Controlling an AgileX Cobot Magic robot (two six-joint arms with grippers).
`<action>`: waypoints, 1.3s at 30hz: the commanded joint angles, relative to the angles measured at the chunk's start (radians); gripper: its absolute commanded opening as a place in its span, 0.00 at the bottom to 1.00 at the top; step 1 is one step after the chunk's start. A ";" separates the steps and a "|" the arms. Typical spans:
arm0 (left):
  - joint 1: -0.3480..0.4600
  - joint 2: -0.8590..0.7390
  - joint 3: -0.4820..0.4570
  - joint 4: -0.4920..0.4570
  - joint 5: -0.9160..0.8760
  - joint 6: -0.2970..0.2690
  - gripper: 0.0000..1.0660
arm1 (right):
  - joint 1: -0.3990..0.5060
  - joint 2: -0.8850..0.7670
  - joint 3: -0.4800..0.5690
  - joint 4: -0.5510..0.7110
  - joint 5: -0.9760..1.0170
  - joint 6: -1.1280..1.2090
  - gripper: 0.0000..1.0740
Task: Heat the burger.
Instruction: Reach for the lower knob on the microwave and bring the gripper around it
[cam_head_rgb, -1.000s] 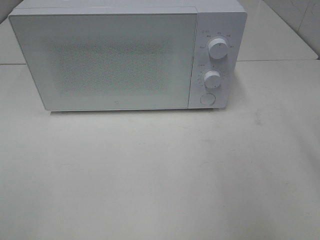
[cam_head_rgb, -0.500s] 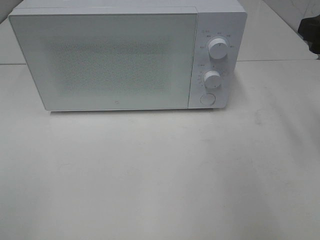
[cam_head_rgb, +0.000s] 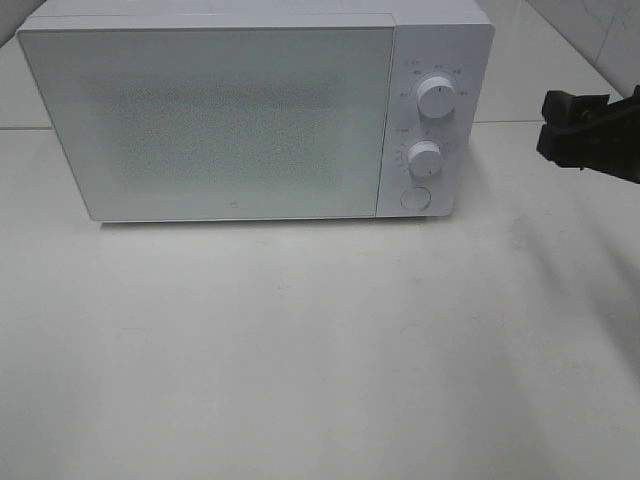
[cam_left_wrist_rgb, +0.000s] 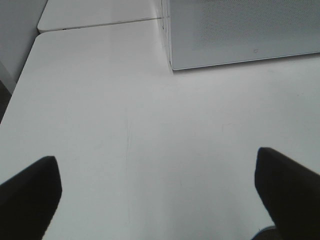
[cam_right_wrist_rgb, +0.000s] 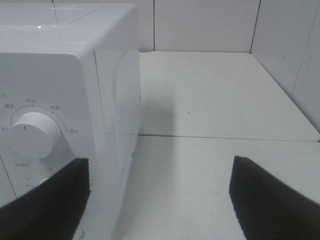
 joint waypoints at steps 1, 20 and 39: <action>-0.005 -0.022 0.002 0.000 -0.014 -0.004 0.92 | 0.047 0.022 0.004 0.072 -0.080 -0.056 0.71; -0.005 -0.022 0.002 0.000 -0.014 -0.004 0.92 | 0.427 0.212 0.003 0.467 -0.399 -0.232 0.71; -0.005 -0.022 0.002 0.000 -0.014 -0.004 0.92 | 0.506 0.395 -0.098 0.545 -0.483 -0.172 0.71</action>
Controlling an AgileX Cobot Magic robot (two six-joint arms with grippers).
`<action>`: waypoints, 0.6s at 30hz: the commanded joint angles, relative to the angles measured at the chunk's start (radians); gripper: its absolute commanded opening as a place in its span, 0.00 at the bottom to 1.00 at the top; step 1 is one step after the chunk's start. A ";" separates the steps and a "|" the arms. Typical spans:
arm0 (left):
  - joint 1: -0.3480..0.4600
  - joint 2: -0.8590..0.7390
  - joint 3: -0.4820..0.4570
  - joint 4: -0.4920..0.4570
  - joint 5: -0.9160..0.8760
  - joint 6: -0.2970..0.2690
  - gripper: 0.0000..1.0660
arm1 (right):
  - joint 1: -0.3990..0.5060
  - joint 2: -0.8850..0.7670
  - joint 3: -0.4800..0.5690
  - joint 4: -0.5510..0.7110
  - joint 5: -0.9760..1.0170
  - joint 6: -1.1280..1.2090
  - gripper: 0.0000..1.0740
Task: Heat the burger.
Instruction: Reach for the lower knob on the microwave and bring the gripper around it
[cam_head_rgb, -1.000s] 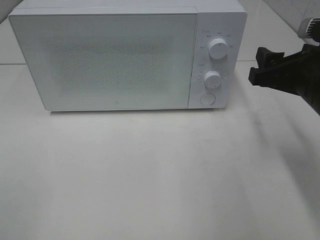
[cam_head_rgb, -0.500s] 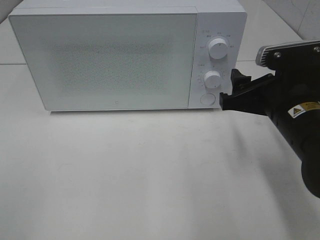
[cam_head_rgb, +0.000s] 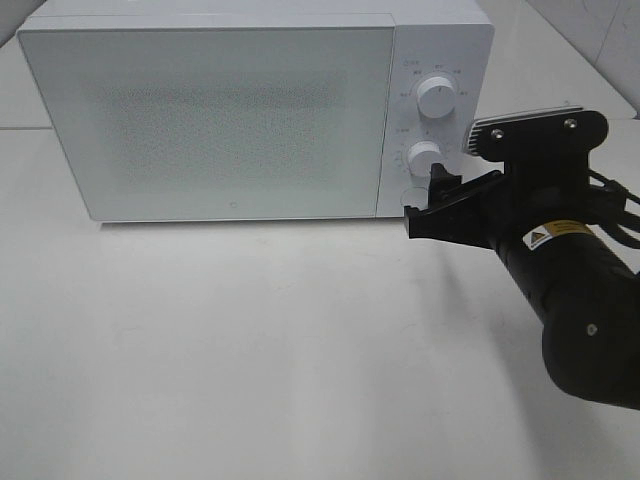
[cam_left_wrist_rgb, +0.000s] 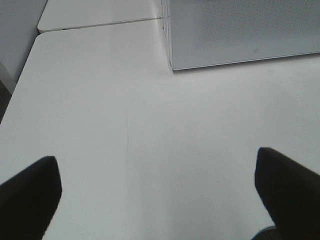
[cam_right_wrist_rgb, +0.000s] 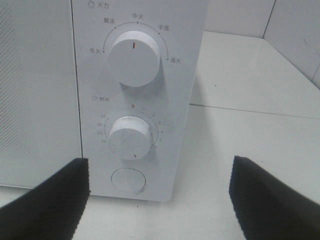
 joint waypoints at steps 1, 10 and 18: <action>-0.005 -0.022 0.002 0.000 -0.014 -0.004 0.92 | 0.006 0.040 -0.040 -0.005 -0.146 0.047 0.71; -0.005 -0.022 0.002 0.000 -0.014 -0.004 0.92 | -0.001 0.136 -0.143 -0.006 -0.184 0.052 0.71; -0.005 -0.022 0.002 0.000 -0.014 -0.004 0.92 | -0.038 0.205 -0.230 -0.019 -0.176 0.099 0.71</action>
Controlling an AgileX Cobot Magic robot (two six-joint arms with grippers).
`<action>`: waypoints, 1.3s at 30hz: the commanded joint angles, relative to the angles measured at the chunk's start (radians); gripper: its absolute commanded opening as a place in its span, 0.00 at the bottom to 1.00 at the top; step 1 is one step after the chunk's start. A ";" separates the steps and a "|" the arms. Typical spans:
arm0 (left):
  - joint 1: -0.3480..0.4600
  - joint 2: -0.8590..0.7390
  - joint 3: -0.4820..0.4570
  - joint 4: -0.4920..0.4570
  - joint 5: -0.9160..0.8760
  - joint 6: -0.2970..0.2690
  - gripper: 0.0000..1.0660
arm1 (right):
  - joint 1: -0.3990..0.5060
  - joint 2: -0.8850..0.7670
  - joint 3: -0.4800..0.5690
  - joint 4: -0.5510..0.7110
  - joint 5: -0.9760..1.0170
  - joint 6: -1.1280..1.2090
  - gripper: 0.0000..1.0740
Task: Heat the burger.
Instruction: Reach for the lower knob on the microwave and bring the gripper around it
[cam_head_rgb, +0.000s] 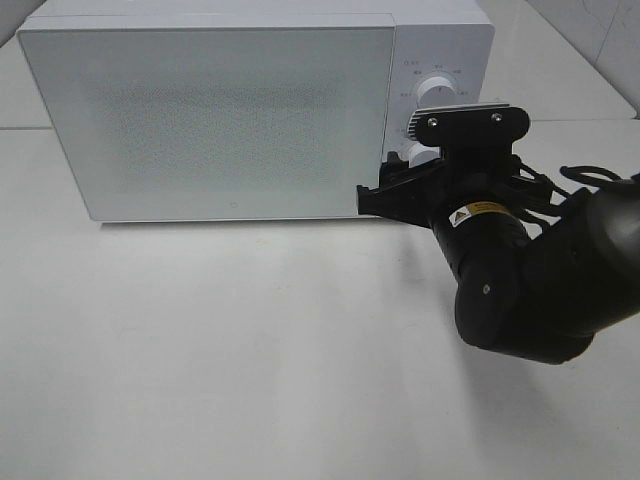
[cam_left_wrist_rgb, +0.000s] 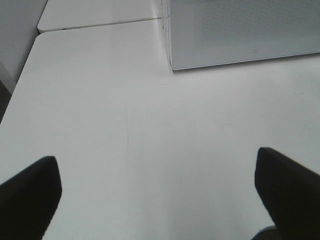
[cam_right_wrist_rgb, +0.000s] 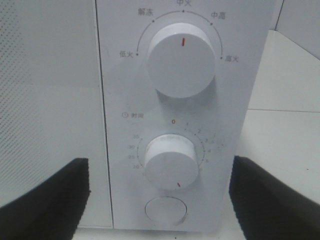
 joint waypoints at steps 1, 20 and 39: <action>-0.005 -0.022 0.002 0.000 -0.014 -0.004 0.92 | -0.034 0.024 -0.039 -0.020 -0.173 0.049 0.71; -0.005 -0.022 0.002 0.000 -0.014 -0.003 0.92 | -0.112 0.147 -0.150 -0.074 -0.156 0.064 0.71; -0.005 -0.016 0.002 0.000 -0.014 -0.004 0.92 | -0.110 0.167 -0.177 -0.071 -0.185 0.062 0.66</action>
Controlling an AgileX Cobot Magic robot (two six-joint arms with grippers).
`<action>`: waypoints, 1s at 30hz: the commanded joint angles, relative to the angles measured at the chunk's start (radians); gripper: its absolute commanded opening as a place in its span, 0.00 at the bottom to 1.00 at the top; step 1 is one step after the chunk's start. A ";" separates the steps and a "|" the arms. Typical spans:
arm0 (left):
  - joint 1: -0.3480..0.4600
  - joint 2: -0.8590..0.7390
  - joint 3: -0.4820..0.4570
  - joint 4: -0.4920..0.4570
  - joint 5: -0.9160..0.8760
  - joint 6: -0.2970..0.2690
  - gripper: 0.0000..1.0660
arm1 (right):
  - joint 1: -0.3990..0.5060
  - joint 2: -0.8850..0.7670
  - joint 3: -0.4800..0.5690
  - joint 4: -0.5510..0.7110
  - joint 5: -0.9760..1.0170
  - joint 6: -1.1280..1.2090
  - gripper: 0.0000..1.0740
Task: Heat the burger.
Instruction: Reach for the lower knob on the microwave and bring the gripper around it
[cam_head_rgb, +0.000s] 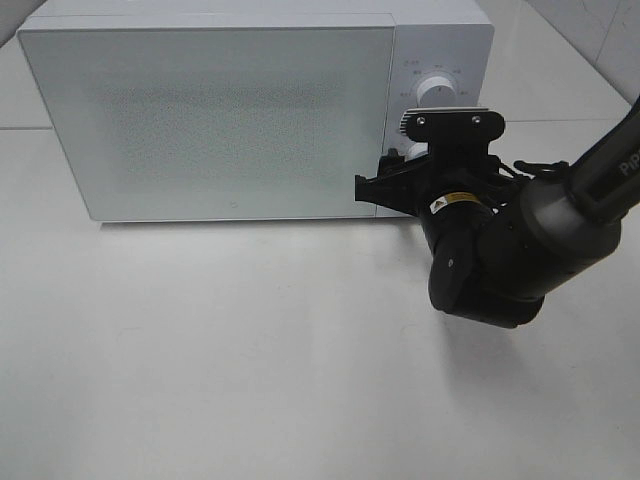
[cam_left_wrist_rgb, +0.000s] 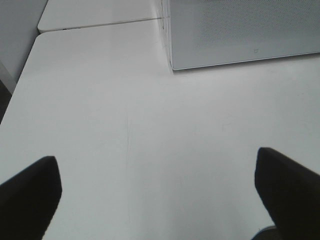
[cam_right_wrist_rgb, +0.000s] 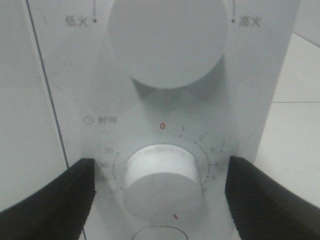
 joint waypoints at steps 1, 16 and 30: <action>-0.005 -0.016 0.002 0.000 -0.014 -0.004 0.92 | -0.004 -0.002 -0.022 -0.007 -0.194 0.008 0.66; -0.005 -0.016 0.002 0.000 -0.014 -0.004 0.92 | -0.002 -0.002 -0.022 -0.010 -0.195 0.008 0.40; -0.005 -0.016 0.002 0.000 -0.014 -0.004 0.92 | -0.002 -0.002 -0.022 -0.014 -0.195 0.012 0.03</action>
